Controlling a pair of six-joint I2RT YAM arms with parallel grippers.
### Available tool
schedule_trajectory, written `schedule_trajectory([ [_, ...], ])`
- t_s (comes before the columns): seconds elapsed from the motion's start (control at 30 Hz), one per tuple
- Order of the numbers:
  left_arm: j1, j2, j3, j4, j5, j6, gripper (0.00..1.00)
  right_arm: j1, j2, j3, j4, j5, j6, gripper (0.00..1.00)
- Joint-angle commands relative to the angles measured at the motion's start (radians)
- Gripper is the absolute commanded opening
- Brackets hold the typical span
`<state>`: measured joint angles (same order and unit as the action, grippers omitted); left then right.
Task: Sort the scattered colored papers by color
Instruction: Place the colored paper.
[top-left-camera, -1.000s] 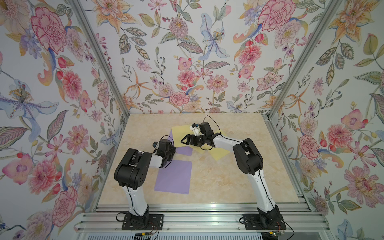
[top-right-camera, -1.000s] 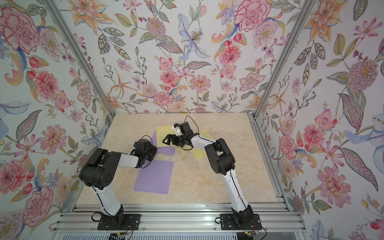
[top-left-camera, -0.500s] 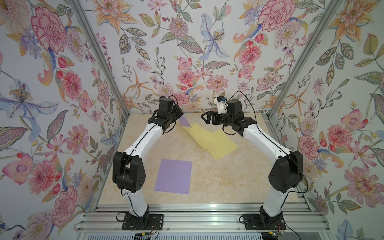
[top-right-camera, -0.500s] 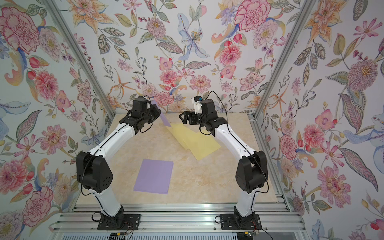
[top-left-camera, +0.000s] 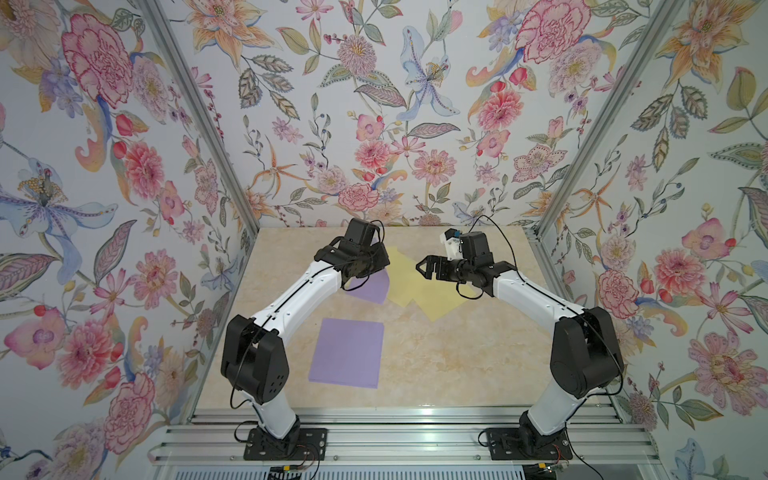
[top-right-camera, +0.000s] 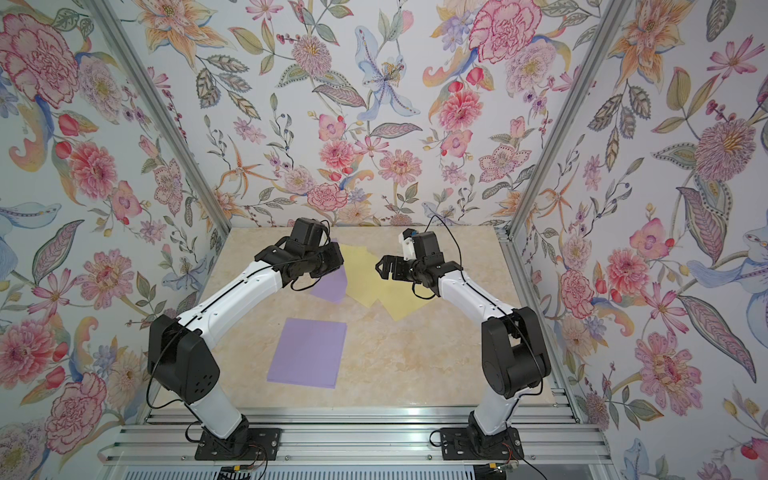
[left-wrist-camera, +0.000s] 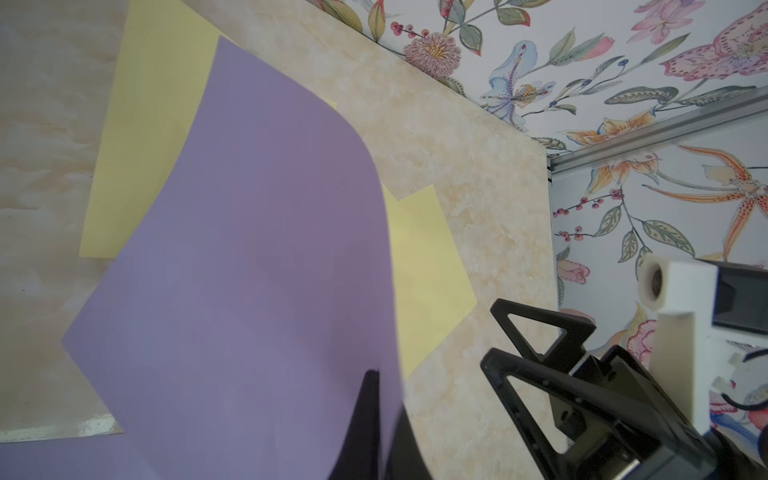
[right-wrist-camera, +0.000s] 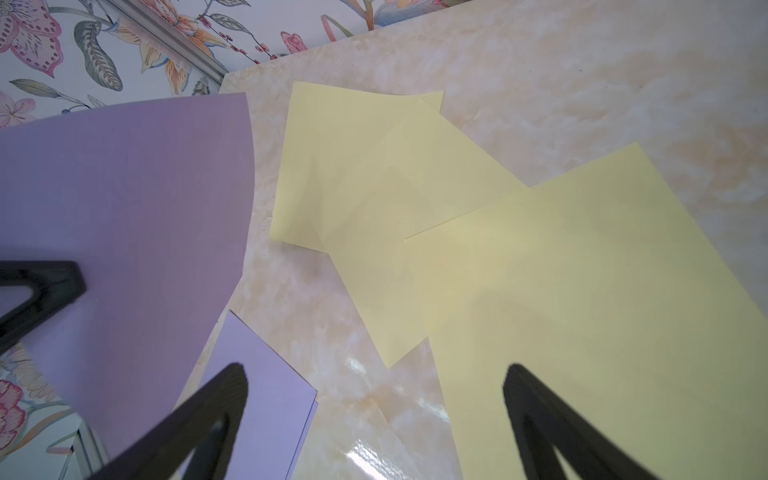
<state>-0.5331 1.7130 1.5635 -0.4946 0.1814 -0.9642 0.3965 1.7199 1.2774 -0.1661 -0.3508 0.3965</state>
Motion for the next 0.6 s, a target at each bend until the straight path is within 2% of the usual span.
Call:
schedule_trajectory([
  [0.0, -0.045, -0.066, 0.037, -0.009, 0.035, 0.023, 0.0, -0.011, -0.049, -0.041, 0.043, 0.004, 0.021, 1.0],
  [0.23, -0.055, -0.128, -0.086, -0.009, 0.158, 0.047, 0.0, -0.022, -0.106, -0.111, 0.06, 0.01, 0.029, 1.0],
  [0.3, -0.054, -0.132, -0.116, -0.012, 0.227, 0.078, 0.0, -0.03, -0.13, -0.12, 0.05, 0.014, 0.027, 1.0],
  [0.47, -0.053, -0.081, -0.209, -0.027, 0.479, 0.202, 0.0, -0.036, -0.179, -0.146, 0.033, 0.003, 0.033, 1.0],
  [0.57, -0.051, -0.085, -0.265, -0.075, 0.518, 0.294, 0.0, -0.035, -0.195, -0.175, 0.048, -0.013, 0.048, 1.0],
])
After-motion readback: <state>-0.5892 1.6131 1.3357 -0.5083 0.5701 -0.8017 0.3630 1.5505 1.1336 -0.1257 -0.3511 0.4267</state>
